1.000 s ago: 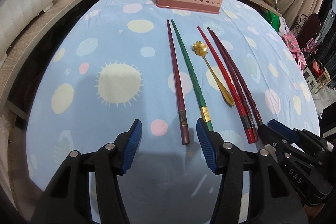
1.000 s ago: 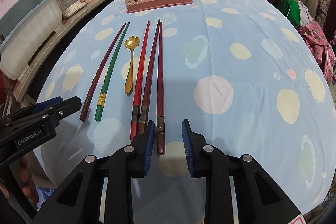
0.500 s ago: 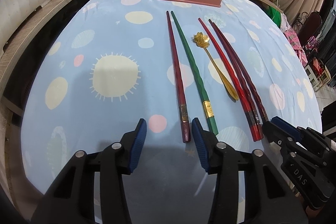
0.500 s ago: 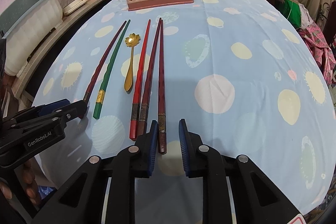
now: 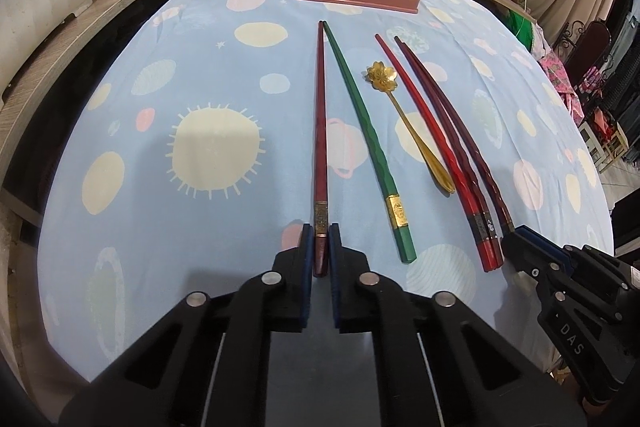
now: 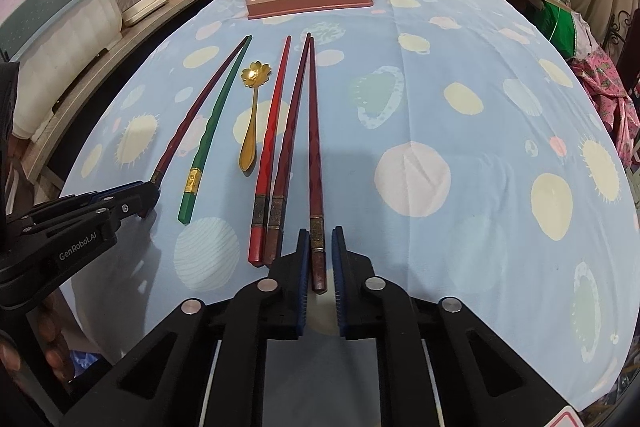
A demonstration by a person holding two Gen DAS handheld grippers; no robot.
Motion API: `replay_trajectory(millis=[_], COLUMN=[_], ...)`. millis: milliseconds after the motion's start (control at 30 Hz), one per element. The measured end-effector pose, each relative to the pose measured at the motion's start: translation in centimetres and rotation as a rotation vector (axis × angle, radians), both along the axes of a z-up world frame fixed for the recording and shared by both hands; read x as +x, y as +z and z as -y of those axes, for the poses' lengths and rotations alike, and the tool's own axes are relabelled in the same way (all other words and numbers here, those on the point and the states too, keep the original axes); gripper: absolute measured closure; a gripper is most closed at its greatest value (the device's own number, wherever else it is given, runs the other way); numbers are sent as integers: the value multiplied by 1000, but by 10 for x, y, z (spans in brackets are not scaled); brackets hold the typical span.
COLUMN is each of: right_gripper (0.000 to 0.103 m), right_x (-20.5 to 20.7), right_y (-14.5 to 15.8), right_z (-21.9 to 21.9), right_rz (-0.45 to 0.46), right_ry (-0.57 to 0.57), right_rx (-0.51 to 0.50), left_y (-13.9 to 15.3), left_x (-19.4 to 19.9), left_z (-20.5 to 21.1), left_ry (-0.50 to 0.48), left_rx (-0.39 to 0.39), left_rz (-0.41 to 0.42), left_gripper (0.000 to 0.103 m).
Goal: Organize utensils
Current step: 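Grasp a dark-red chopstick with the left tool while the right tool grasps another dark-red one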
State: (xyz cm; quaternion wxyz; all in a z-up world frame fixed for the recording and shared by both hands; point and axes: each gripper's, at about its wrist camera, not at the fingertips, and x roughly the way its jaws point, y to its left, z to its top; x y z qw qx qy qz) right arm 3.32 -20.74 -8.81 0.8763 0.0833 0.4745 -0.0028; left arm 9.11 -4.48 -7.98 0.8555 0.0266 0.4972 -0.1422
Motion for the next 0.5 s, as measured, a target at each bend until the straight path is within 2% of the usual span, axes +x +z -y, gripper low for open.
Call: replay_trajectory(millis=[233,500], right_gripper=[96,96], right_x=[-1,-10], right_y=[1,19], right_z=[1,6], right_rz=[4,55], right_ry=[4,-6], right_rx=[3,7], left_y=[5,28], left_x=[-2,-5], left_z=[-3,-12], left_ry=[7,28], left_rx=[-14,-52], left_rz=[3,42], left_gripper=[96,96])
